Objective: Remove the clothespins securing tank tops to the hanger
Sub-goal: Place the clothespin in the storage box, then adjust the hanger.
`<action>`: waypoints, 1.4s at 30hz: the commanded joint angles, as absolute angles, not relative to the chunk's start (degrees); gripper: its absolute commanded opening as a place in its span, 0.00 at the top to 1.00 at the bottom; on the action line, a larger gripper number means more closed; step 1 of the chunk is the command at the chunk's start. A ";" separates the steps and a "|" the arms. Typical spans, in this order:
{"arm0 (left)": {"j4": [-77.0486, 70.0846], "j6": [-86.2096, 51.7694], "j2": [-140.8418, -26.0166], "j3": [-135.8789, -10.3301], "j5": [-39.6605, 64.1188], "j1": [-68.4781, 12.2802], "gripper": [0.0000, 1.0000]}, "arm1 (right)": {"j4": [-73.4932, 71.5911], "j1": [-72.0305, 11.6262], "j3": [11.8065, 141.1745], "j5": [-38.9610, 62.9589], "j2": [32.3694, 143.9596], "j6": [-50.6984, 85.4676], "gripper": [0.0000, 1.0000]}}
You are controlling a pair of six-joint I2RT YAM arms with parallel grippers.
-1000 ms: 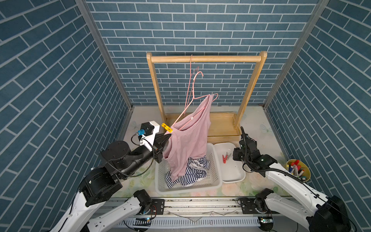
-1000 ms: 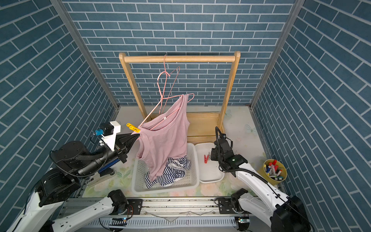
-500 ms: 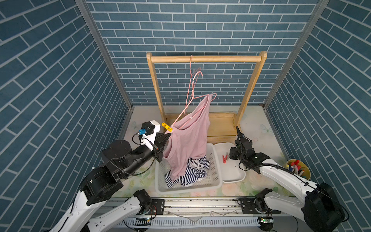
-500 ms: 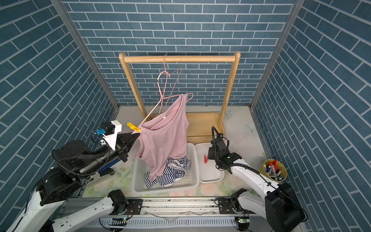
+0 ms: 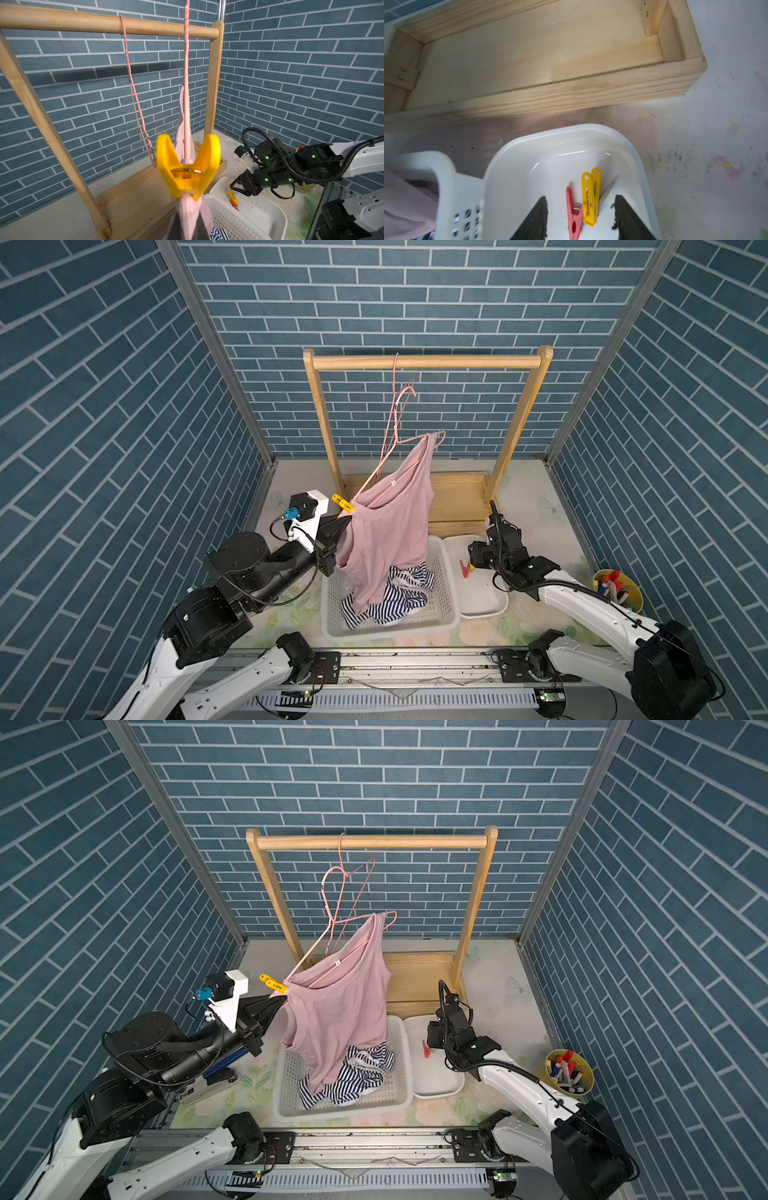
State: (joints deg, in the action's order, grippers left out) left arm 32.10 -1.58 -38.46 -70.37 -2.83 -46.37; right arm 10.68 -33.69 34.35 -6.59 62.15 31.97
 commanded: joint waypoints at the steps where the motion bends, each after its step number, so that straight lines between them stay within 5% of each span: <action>1: 28.92 -0.96 -37.66 -70.04 -3.76 -46.05 1.00 | 5.67 -34.99 38.39 -1.22 59.05 27.12 0.40; 5: 28.19 -1.53 -37.00 -68.83 -4.55 -46.05 1.00 | 0.48 -35.85 41.41 3.09 55.29 23.23 0.26; 23: 27.42 -4.78 -34.80 -65.74 -3.91 -46.05 1.00 | -2.47 -35.85 64.51 18.55 61.61 15.15 0.20; 24: 27.38 -4.88 -34.80 -65.65 -3.95 -46.05 1.00 | -2.85 -35.87 64.97 18.92 61.89 15.45 0.12; 29: 26.75 -5.10 -35.05 -65.32 -3.61 -46.05 1.00 | -3.35 -35.99 67.84 20.51 63.50 15.64 0.03; 42: 25.31 -5.19 -38.20 -65.00 -2.83 -46.05 1.00 | -3.73 -37.24 79.32 27.27 70.57 14.00 0.09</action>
